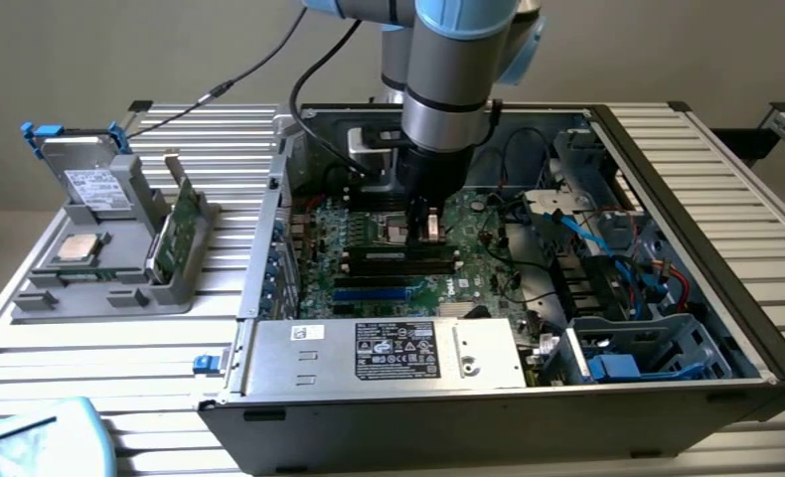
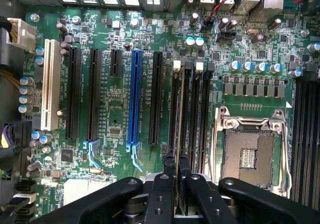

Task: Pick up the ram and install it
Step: 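Insert the ram into the slot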

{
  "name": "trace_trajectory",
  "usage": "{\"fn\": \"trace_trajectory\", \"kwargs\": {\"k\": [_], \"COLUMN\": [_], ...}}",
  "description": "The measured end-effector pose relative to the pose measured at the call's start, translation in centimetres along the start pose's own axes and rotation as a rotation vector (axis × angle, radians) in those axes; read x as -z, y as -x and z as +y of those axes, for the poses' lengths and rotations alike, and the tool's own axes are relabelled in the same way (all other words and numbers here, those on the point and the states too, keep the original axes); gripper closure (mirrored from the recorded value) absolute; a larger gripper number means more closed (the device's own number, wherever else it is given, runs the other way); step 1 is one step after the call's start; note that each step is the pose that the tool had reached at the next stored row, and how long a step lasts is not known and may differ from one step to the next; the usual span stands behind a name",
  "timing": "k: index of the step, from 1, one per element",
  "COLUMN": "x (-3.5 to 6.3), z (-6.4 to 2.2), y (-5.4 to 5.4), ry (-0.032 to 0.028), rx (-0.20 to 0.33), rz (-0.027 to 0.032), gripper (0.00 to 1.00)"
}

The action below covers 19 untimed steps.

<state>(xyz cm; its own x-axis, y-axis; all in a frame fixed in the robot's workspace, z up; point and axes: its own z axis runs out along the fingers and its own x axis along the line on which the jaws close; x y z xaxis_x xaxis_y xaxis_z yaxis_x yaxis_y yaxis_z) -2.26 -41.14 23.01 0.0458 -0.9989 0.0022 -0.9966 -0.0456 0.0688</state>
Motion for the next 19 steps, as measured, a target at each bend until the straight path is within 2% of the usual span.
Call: {"fn": "trace_trajectory", "kwargs": {"k": [3,6,19], "x": [-0.05,-0.12,-0.3], "z": [0.0,-0.04,-0.27], "y": [-0.04,-0.06,-0.21], "ry": [0.0088,0.0139,0.0162], "rx": [0.002,0.007,0.031], "rz": [-0.0001,0.0002,0.0019], "gripper": [0.86,0.86,0.86]}}
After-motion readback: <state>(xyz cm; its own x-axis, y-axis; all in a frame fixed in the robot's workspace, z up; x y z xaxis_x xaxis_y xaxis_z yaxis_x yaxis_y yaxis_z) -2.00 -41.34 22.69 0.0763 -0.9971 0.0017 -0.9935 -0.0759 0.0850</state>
